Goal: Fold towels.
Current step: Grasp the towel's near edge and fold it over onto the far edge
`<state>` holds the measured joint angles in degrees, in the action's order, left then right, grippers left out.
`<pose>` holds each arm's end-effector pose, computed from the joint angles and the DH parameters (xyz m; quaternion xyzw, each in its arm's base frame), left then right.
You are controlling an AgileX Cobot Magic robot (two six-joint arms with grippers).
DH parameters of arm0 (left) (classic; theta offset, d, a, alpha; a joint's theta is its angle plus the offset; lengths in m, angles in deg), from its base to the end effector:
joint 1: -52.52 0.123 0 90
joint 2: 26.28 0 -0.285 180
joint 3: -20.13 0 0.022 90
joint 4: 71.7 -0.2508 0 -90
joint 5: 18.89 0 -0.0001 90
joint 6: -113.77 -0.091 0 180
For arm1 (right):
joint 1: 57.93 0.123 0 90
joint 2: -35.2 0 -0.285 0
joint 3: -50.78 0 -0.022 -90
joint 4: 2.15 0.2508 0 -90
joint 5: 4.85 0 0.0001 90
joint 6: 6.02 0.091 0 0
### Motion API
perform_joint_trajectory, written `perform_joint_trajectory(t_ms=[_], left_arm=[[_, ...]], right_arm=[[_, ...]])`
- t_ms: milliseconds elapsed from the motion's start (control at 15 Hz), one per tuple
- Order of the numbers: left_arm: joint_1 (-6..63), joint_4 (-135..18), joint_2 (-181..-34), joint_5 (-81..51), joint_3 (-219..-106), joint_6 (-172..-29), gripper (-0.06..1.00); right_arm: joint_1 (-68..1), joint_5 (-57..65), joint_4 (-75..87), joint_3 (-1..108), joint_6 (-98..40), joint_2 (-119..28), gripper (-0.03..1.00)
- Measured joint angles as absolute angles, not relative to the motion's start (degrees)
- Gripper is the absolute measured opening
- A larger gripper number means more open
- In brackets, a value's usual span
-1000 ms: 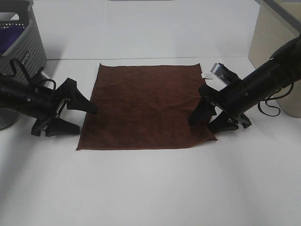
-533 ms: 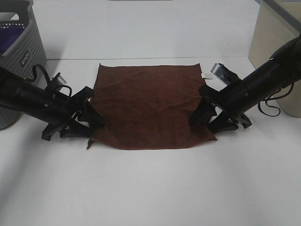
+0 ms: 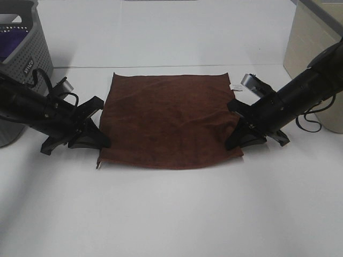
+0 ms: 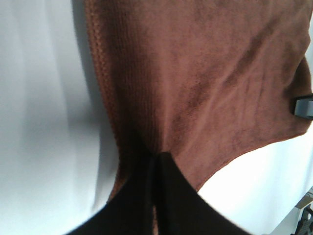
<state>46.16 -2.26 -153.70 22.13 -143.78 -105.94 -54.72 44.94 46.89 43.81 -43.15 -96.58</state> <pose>0.3555 -0.0960 0.0932 -0.0874 0.9296 -0.3509 0.0712 0.3727 0.0735 0.0873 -0.0399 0.9519 0.3030 0.0216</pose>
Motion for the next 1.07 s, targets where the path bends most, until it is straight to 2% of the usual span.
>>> perform_joint_trajectory(t_ms=[200, 667, 867, 1067], left_arm=[[46.2, -10.7, -151.0, 24.5, -142.6, -98.8, 0.0], [45.8, -12.6, -139.4, 26.1, -125.2, -96.6, 0.0], [45.8, -13.0, -137.7, 26.2, -126.0, -96.3, 0.0], [45.8, -17.2, -137.7, 26.4, -133.6, -90.6, 0.0]], right_arm=[[-54.7, 47.1, 46.7, 40.9, -41.7, -93.5, 0.0], [-54.6, 41.1, 49.5, 17.5, -41.3, -83.2, 0.0], [-54.6, 40.4, 50.2, 17.6, -41.3, -80.0, 0.0], [-54.6, 43.0, 48.7, 25.4, -40.9, -79.4, 0.0]])
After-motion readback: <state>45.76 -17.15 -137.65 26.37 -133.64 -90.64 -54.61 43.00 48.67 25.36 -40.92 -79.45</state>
